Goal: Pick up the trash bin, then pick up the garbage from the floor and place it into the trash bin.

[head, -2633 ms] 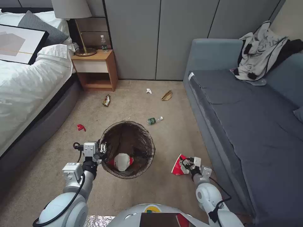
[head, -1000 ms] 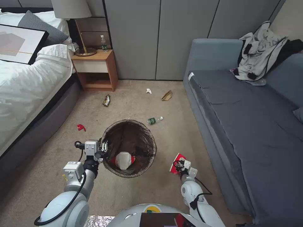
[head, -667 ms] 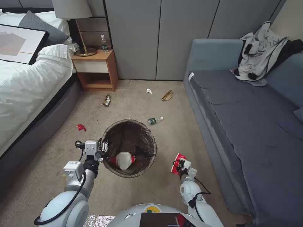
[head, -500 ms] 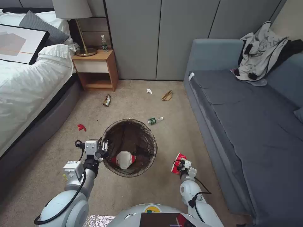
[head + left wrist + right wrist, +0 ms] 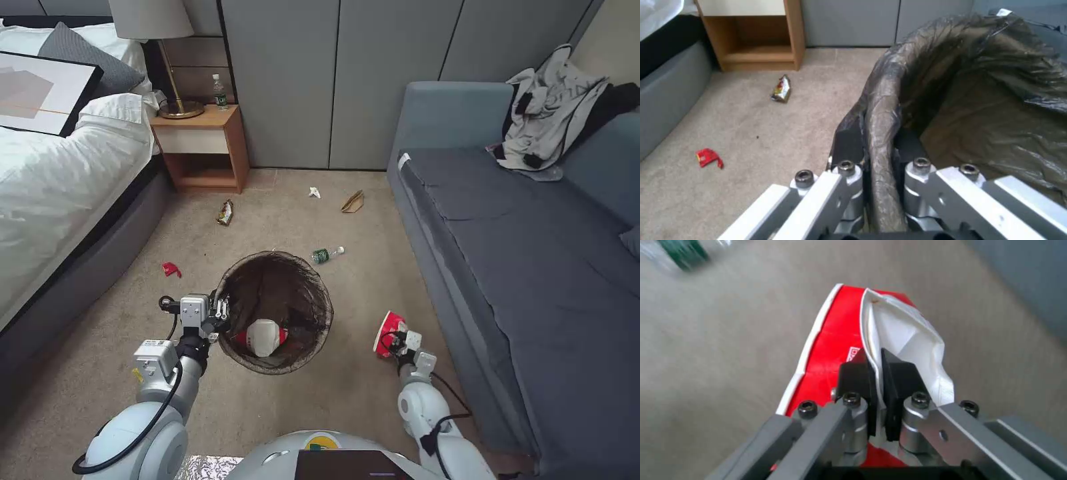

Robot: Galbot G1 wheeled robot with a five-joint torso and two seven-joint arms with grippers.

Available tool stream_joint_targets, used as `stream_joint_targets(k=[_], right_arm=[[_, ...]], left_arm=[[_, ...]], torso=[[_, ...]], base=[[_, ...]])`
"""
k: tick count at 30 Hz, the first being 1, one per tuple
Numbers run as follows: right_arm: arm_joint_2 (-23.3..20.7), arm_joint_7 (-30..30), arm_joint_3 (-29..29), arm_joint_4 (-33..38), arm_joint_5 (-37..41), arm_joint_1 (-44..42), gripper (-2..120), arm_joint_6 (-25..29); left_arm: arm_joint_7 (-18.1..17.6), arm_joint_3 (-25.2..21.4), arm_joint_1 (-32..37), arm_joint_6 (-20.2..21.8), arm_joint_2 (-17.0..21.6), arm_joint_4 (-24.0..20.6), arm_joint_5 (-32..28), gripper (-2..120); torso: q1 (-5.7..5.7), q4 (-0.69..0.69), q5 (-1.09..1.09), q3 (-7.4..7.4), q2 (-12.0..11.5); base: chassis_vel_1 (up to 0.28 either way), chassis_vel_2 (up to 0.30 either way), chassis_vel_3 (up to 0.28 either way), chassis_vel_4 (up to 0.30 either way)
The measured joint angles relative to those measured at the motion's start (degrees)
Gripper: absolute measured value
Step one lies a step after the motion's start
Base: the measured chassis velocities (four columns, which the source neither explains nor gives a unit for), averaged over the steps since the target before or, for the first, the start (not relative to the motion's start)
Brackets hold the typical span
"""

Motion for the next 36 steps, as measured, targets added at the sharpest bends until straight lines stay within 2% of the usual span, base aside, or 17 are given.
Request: stream_joint_targets(k=[1,2,5,7,11,17,20,24,25,31,36], right_arm=[[-1.6,-0.1,0.3,3.8,0.9,-1.3,3,-0.7],[-1.6,-0.1,0.3,3.8,0.9,-1.3,3,-0.7],[-4.5,0.0,1.3,12.3,2.9,-3.7,3,-2.4],[-5.4,0.1,1.7,14.6,3.6,-4.3,3,-3.0],[-9.4,0.7,3.3,24.7,7.4,-6.5,3,-5.3],[-13.1,1.2,4.6,32.6,11.2,-6.8,3,-7.3],[-16.9,-0.7,5.5,39.5,16.5,-5.9,3,-11.4],[-20.0,-2.2,5.3,42.8,19.9,-4.1,3,-13.2],[-23.0,-3.2,4.7,45.1,23.2,-1.9,3,-14.7],[-27.9,-6.7,4.0,48.5,27.7,-0.8,3,-17.0],[-30.5,-8.6,3.1,49.5,27.9,0.1,3,-17.7]], left_arm=[[0.0,0.1,0.0,0.0,0.0,0.0,0.0,5],[0.0,0.1,0.0,0.0,0.0,0.0,0.0,5],[0.0,0.3,0.1,0.0,-0.1,0.0,0.0,5],[0.0,0.4,0.1,0.0,-0.2,0.0,0.1,5],[0.0,0.6,0.2,0.0,-0.3,0.0,0.2,5],[0.0,0.6,0.3,0.0,-0.3,0.0,0.2,5],[0.0,0.7,0.5,0.0,-0.3,0.0,0.2,5],[0.1,0.9,0.4,0.0,-0.1,0.0,0.2,5],[0.1,1.0,0.4,0.0,0.0,0.0,0.1,5],[0.1,0.6,0.3,0.6,0.9,0.0,-0.6,5],[0.1,0.8,-0.3,0.8,2.0,0.3,-1.3,5]], torso=[[0.00,0.00,0.00,0.00,0.0],[0.00,0.00,0.00,0.00,0.0],[0.00,0.01,-0.01,0.00,0.0],[0.00,0.00,0.00,0.00,0.0],[0.00,0.01,-0.01,0.00,0.0],[0.00,0.02,-0.01,0.00,0.0],[0.00,0.02,-0.01,0.00,0.0],[0.00,0.01,-0.02,0.00,0.0],[0.00,0.03,-0.01,0.00,0.0],[0.00,0.01,-0.01,0.00,0.0],[0.00,0.02,-0.02,0.00,0.0]], base=[[0.000,0.000,0.000,0.000],[0.000,0.000,0.000,0.000],[0.000,0.000,0.000,0.000],[0.000,0.000,0.000,0.000],[0.000,0.000,0.000,0.000],[0.000,0.000,0.000,0.000],[0.000,0.000,0.000,0.000],[0.000,0.000,0.000,0.000],[0.000,0.000,0.000,0.000],[0.000,0.000,0.000,0.000],[0.000,0.000,0.000,0.000]])
